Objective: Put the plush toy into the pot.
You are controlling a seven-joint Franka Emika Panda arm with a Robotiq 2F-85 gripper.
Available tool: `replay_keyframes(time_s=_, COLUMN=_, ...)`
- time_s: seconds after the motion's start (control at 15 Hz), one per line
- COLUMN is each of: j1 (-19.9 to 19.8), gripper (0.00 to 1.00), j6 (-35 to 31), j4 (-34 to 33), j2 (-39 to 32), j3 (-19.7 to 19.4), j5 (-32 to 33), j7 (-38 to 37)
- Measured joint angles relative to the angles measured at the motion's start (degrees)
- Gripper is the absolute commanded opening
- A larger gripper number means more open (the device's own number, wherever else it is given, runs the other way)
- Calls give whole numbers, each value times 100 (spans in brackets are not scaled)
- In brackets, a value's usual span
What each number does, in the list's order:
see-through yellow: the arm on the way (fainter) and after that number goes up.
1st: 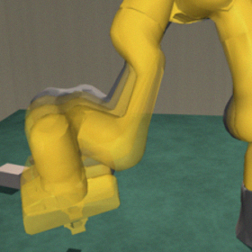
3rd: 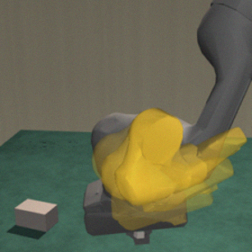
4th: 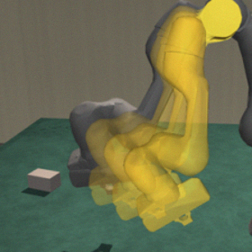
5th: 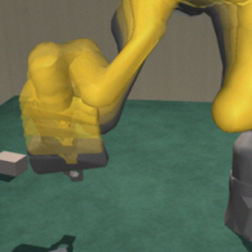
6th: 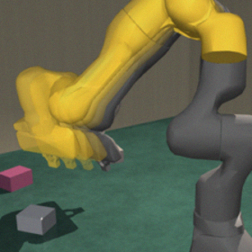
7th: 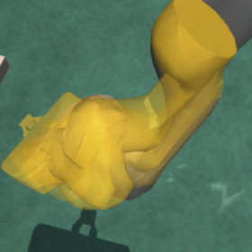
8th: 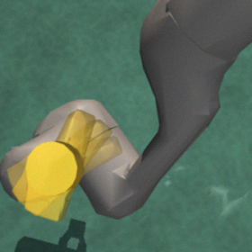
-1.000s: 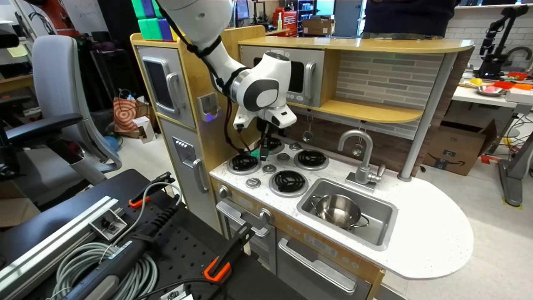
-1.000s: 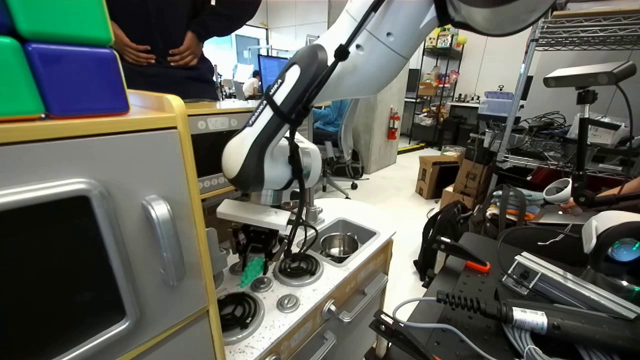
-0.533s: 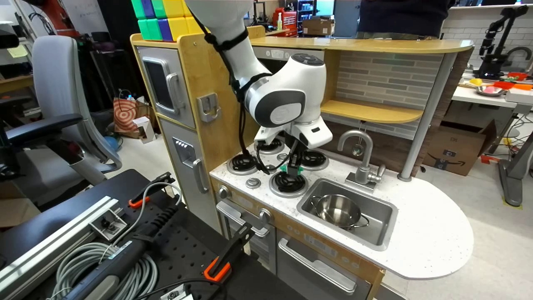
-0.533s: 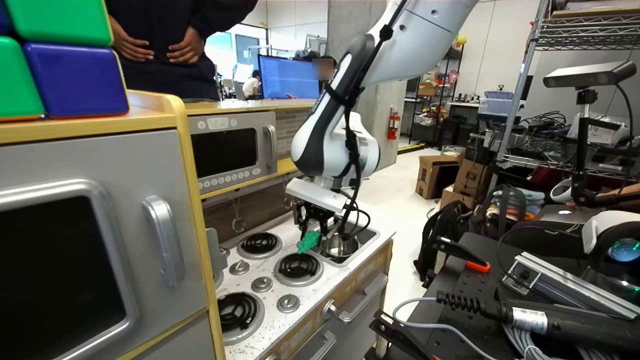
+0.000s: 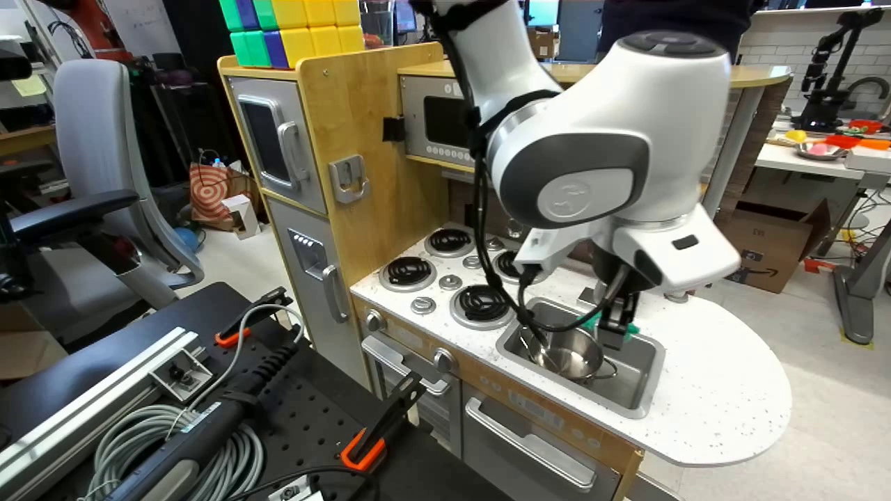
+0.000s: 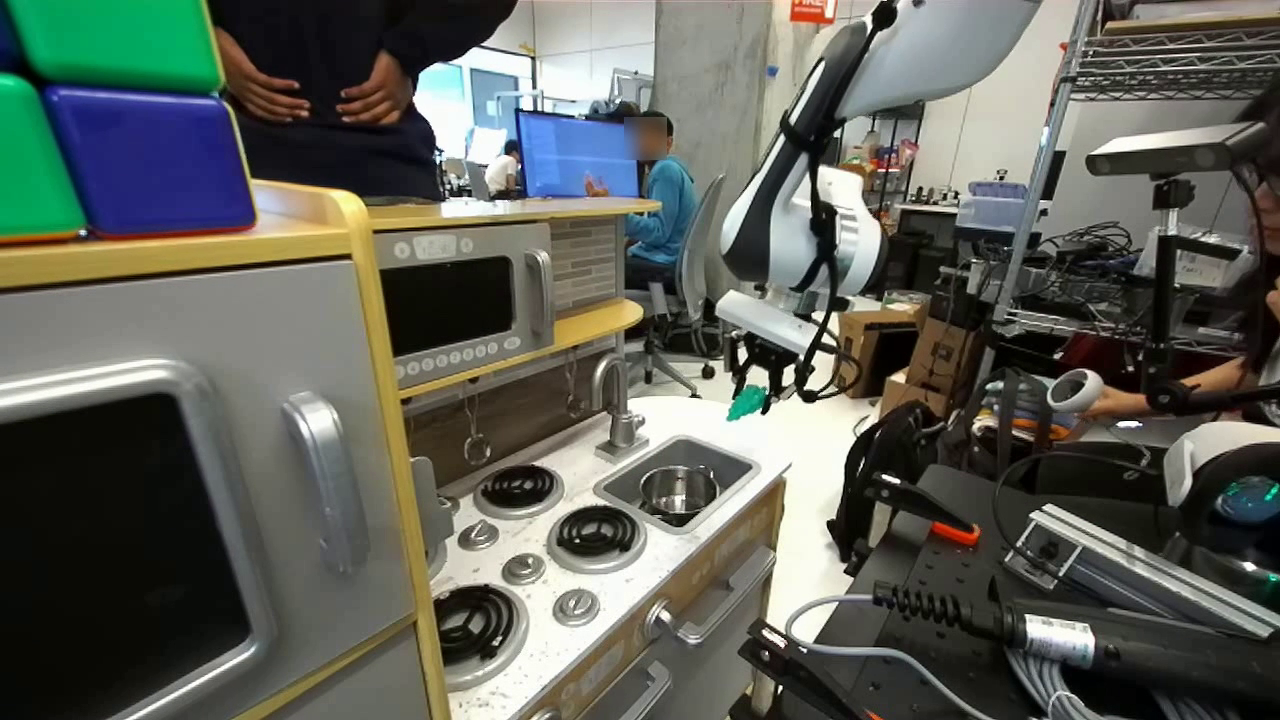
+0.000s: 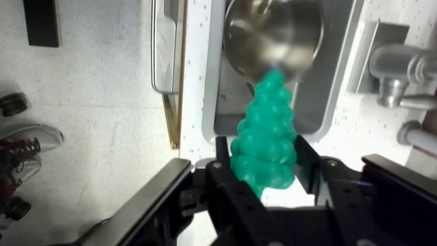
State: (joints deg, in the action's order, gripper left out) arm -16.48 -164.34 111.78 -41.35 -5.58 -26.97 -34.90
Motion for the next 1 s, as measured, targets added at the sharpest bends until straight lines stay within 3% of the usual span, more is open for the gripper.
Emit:
replay_keyframes(time_s=0.2, j1=-58, gripper=23, j6=8, j4=-98, j2=124, j3=-150, j5=0, j7=120)
replay_keyframes(time_s=0.67, j1=109, gripper=23, j6=24, j4=-312, j2=-59, j3=290, j5=-21, j7=108)
replay_keyframes(time_s=1.0, j1=412, gripper=23, j6=39, j4=-679, j2=-477, j3=222, j5=-20, j7=-44)
